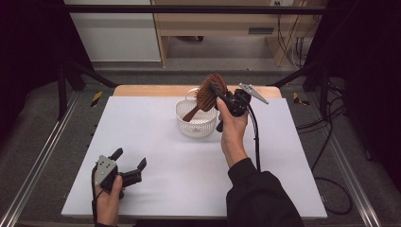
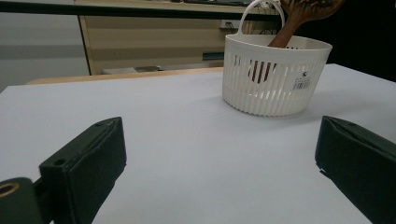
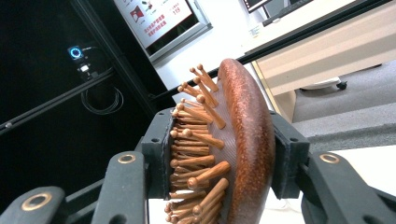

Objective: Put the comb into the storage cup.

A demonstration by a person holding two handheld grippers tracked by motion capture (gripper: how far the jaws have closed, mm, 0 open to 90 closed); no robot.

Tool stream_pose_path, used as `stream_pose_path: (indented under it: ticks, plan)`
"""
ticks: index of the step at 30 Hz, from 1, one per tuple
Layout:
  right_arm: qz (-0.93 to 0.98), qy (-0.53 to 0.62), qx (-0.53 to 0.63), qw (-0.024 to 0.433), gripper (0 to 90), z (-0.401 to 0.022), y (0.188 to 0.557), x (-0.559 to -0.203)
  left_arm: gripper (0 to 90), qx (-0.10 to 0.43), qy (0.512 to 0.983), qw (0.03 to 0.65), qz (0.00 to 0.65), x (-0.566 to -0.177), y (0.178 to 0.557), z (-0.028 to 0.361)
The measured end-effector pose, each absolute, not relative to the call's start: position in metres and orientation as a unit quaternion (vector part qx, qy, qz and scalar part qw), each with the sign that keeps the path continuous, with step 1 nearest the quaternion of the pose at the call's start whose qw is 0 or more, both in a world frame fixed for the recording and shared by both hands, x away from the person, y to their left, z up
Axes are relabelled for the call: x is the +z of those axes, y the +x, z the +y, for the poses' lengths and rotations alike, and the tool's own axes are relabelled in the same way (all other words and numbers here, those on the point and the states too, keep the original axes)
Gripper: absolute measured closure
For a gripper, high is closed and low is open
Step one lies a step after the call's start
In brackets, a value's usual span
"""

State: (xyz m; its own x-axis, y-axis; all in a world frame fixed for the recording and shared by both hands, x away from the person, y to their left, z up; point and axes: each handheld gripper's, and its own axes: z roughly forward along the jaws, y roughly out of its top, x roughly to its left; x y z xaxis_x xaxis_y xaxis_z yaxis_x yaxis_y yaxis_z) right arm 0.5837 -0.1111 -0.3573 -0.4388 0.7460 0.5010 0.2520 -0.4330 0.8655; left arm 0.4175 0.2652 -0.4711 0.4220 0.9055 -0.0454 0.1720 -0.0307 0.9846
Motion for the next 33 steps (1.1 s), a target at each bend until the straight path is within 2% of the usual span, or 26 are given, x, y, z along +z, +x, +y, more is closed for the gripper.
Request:
stream_pose_path:
  ticks: [33]
  plan:
    - [0.498,0.51,0.68,0.173,50.9,-0.109,0.586,-0.375,2.0,0.333,0.642,0.55,0.419,-0.471,0.417,0.262]
